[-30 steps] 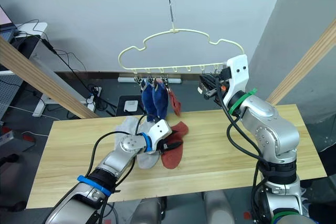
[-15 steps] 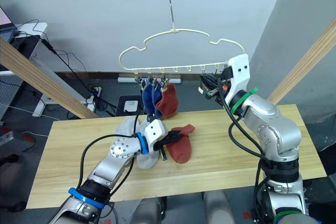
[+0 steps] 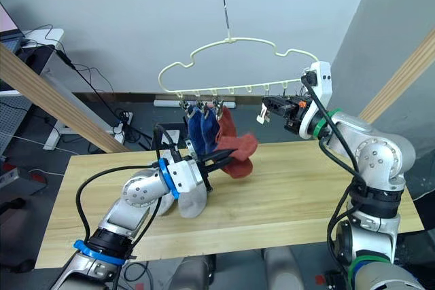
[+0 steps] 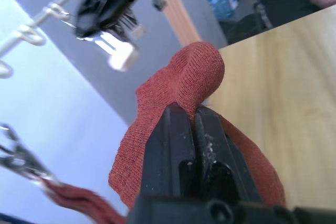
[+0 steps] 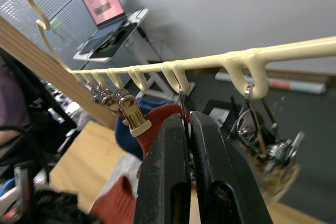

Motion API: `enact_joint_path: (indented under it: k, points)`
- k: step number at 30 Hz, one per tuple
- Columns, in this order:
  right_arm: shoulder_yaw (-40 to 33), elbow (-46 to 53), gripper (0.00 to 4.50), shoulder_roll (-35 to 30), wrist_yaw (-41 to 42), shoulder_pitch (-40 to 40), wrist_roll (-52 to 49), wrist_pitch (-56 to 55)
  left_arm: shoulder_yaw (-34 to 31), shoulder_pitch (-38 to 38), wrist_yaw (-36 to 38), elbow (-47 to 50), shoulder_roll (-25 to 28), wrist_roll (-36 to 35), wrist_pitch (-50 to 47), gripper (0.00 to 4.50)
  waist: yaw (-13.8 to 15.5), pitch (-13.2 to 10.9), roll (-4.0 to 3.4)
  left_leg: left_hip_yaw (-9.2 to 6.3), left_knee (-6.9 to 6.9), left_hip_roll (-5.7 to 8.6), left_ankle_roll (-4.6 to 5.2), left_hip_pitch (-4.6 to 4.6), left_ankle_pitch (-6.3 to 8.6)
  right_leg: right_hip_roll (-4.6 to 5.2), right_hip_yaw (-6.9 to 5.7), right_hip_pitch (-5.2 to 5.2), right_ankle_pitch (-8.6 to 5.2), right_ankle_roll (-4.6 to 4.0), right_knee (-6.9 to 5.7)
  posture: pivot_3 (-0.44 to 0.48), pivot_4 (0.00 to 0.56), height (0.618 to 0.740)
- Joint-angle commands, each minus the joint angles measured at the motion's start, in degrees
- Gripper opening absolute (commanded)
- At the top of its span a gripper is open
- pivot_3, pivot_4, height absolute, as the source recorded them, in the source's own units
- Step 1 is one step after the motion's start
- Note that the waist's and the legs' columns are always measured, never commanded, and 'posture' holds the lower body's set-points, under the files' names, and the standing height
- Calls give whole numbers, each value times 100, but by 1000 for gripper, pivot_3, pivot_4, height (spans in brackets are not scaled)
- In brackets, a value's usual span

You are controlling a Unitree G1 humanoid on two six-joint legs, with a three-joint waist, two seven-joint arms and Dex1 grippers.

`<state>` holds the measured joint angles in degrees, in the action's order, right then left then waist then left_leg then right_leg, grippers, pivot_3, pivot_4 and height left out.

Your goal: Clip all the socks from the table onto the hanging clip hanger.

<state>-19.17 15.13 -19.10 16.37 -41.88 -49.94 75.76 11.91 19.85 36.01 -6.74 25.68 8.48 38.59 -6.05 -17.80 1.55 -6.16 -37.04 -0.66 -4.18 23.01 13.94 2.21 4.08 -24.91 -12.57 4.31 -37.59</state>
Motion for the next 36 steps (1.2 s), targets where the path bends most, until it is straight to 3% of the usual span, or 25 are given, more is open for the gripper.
enact_joint_path:
  k: [1, 9, 18, 36]
  points:
    - [-485, -215, 0, 140, -397, -104, -368, 726, -137, 136, -409, -77, -26, 253, 298, 21, -7, 0, 0, 0, 1, 0, 0, 0, 0, 0, 0, -1, 0, 0, 0, -175, 273, 740]
    - [-1502, -361, 0, 980, -1271, -503, -915, 1666, -25, 360, -675, -238, -117, 457, 408, 21, -26, 0, -1, -1, 4, 0, 0, 3, 0, 0, -1, -5, 0, 0, -3, -176, 279, 740]
    - [-1567, -448, 0, 1097, -1880, -503, -1385, 1674, -1, 407, -834, -173, -134, 517, 467, 21, -41, 0, -1, -1, 5, 0, 0, 4, 0, 0, -1, -7, 0, 0, -4, -174, 281, 740]
    - [-1560, -519, 0, 1167, -2335, -480, -1815, 1673, 12, 483, -1029, -112, -155, 520, 429, 21, -44, 0, -1, -1, 6, 0, 1, 4, 0, -1, -1, -7, -1, 1, -2, -175, 286, 740]
